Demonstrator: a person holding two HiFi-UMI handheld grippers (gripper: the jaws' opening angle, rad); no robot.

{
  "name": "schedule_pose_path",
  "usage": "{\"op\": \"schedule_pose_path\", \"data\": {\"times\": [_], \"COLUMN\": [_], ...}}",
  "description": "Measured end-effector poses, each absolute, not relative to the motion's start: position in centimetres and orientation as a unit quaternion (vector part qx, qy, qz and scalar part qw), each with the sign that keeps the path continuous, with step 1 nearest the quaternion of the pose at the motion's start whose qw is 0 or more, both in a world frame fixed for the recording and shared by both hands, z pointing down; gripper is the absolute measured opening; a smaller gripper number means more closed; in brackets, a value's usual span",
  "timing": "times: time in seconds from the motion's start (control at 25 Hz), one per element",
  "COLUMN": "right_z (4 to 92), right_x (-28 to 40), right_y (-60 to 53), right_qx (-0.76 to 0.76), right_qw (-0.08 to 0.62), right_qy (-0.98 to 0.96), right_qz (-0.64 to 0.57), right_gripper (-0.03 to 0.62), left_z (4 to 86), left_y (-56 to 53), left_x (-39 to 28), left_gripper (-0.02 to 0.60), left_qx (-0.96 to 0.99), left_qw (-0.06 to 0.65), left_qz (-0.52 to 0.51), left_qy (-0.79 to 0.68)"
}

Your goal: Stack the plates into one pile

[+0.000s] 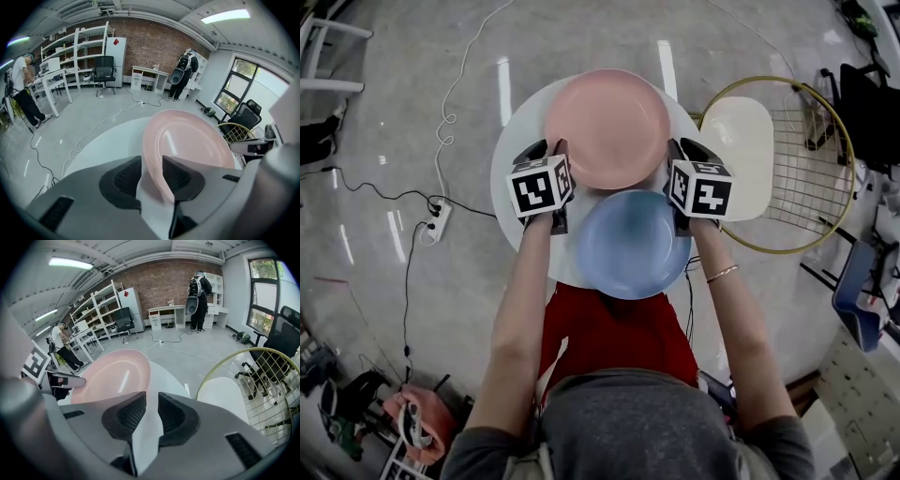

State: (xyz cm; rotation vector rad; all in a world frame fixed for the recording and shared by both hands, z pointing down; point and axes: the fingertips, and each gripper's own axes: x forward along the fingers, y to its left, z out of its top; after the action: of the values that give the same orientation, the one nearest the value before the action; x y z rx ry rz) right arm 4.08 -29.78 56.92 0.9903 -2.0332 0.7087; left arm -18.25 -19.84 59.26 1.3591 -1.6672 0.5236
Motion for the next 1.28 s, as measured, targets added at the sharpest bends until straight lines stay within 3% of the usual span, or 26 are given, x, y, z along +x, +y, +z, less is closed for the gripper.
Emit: {"op": "schedule_pose_path", "data": {"times": [1.28], "right_z": [58.6], "right_x": [1.7], "right_y": [-30.2], "right_qx": [0.357], "right_qw": [0.385], "right_qy": [-0.789], "right_qz": [0.319], "right_gripper": [0.072], "left_z": [60.7], "left_y": [-21.1], "left_x": [-18.6], "left_gripper": [0.105], "left_qx": [0.550], "left_qw": [0.470], "left_qz": [0.201], "left_qy": [-0.661]}}
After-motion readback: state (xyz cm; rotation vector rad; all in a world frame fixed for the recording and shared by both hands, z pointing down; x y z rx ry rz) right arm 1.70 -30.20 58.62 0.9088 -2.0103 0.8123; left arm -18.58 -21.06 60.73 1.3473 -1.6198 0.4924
